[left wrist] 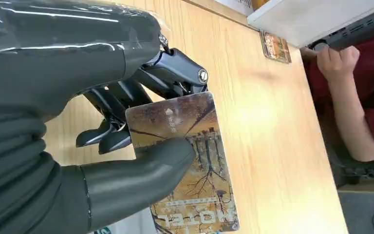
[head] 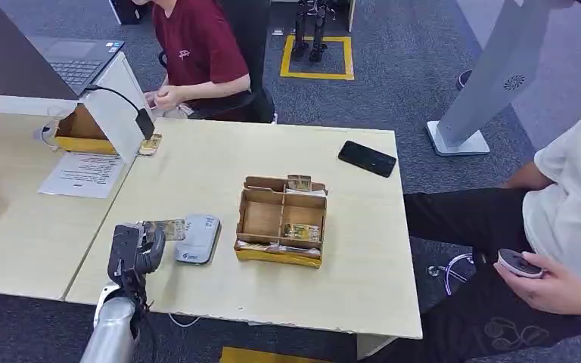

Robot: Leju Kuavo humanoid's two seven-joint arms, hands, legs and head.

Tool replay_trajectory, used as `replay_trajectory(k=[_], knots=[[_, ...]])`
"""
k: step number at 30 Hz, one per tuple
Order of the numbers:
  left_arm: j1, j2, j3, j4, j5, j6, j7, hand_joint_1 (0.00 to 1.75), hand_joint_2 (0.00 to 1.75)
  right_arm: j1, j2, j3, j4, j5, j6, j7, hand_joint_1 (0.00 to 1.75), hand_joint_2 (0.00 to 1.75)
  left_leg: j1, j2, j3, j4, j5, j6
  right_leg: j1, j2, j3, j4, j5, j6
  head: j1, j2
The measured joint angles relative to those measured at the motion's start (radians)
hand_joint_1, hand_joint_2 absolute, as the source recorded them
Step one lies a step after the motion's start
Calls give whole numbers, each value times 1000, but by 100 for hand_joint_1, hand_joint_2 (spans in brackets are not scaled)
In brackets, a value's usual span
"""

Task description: Pass the card to the sensor for recognition and then transmit it.

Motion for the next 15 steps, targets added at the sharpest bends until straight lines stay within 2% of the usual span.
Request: replay_trajectory(k=[15], knots=[[4, 8, -47, 40, -68, 16, 21, 175, 175, 0, 0, 7, 0, -2, 0, 0, 0, 175, 0, 0, 0, 0, 0, 0, 0, 0, 0, 0, 0, 0, 0, 0]])
